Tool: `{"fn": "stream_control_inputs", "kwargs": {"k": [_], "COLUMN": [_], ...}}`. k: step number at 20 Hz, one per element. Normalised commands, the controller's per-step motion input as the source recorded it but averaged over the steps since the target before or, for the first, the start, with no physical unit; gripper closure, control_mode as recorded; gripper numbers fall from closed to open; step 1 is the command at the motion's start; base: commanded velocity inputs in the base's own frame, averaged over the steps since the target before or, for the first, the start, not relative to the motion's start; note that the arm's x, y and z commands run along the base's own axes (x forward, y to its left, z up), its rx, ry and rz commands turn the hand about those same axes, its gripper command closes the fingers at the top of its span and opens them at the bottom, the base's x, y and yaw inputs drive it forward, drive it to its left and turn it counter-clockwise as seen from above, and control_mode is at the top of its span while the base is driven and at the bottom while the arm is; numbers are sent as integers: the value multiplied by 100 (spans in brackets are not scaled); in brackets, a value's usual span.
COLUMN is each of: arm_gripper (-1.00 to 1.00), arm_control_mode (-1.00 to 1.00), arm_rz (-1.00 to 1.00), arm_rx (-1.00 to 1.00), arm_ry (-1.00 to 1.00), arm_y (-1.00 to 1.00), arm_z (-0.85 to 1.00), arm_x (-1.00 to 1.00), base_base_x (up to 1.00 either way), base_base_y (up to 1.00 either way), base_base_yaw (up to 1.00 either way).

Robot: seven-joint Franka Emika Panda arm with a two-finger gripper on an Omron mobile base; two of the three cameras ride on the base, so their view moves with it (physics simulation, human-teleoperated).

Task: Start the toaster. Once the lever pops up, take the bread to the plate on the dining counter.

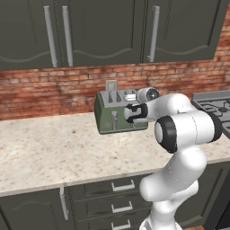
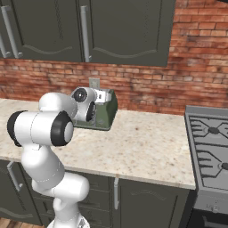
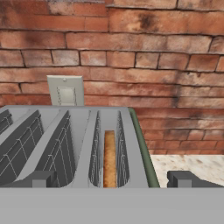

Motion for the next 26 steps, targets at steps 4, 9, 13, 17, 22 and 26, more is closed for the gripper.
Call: {"fn": "stream_control_inputs", "kwargs": {"k": [4,9,13,17,22,26], "arm_gripper": [-100,-100,-100,-100,-100,-100], "arm_control_mode": [-100,-100,-100,-100,-100,-100], "arm_rz": [0,0,0,0,0,0], "arm_rx": [0,0,0,0,0,0], "arm_ry": [0,0,0,0,0,0], "arm_y": [0,0,0,0,0,0], "arm_z": [0,0,0,0,0,0], "arm_x": [0,0,0,0,0,0], "base_base_x": [0,0,0,0,0,0], "base_base_y": [0,0,0,0,0,0], "base_base_yaw": [0,0,0,0,0,0]}}
